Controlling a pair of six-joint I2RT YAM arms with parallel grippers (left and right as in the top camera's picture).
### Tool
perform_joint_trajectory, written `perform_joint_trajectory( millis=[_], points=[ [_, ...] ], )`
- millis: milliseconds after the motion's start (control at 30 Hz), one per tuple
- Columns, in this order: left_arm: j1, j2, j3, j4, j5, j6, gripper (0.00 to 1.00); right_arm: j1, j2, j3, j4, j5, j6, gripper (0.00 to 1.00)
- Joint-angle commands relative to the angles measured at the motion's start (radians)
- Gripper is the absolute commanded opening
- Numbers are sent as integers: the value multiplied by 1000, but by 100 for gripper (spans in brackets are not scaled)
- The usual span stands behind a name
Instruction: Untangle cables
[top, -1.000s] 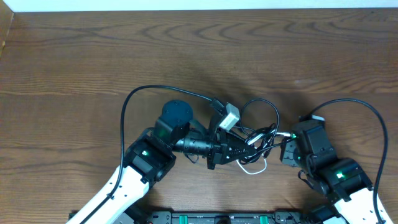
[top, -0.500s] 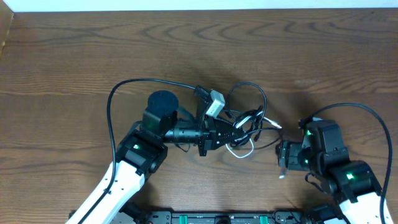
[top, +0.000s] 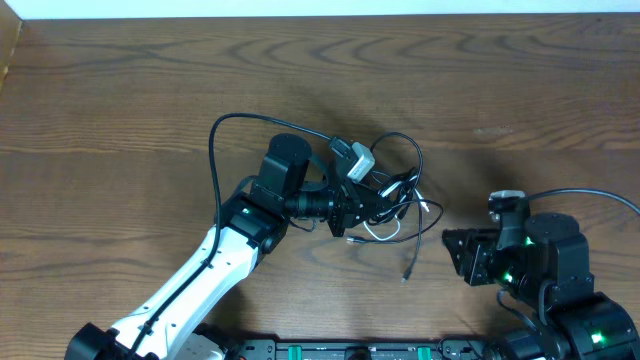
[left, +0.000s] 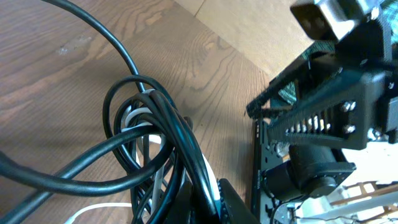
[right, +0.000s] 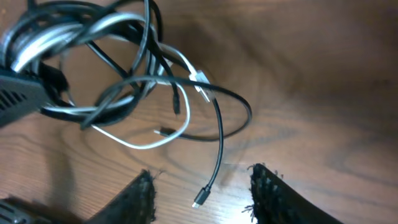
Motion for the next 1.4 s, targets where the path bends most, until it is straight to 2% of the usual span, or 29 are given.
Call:
perform_joint_trajectory(
  millis=[0, 33, 67, 133, 367, 633, 800, 933, 1067, 1300, 1367],
  points=[
    [4, -7, 26, 8, 50, 82, 8, -5, 6, 18, 52, -54, 116, 49],
    [4, -7, 26, 7, 58, 96, 8, -5, 10, 18, 82, -86, 153, 45],
    [3, -7, 26, 8, 69, 117, 8, -5, 14, 18, 104, -109, 183, 35],
    [-5, -7, 26, 7, 71, 157, 8, -5, 31, 17, 149, -152, 262, 28],
    [-51, -7, 26, 7, 69, 262, 8, -5, 121, 17, 239, -156, 407, 33],
    [-66, -7, 26, 6, 67, 305, 8, -5, 256, 18, 360, -231, 476, 34],
    [-66, -7, 26, 6, 67, 314, 7, -5, 323, 18, 386, -257, 480, 41],
    [-66, -7, 26, 8, 67, 330, 8, -5, 361, 18, 415, -298, 480, 40],
    [-66, -8, 26, 16, 71, 332, 8, -1, 409, 17, 379, -291, 475, 31],
    [-66, -21, 26, 19, 79, 332, 7, -1, 513, 17, 345, -290, 452, 28],
    [-66, -24, 26, 27, 112, 332, 7, -1, 536, 17, 347, -280, 451, 24]
  ],
)
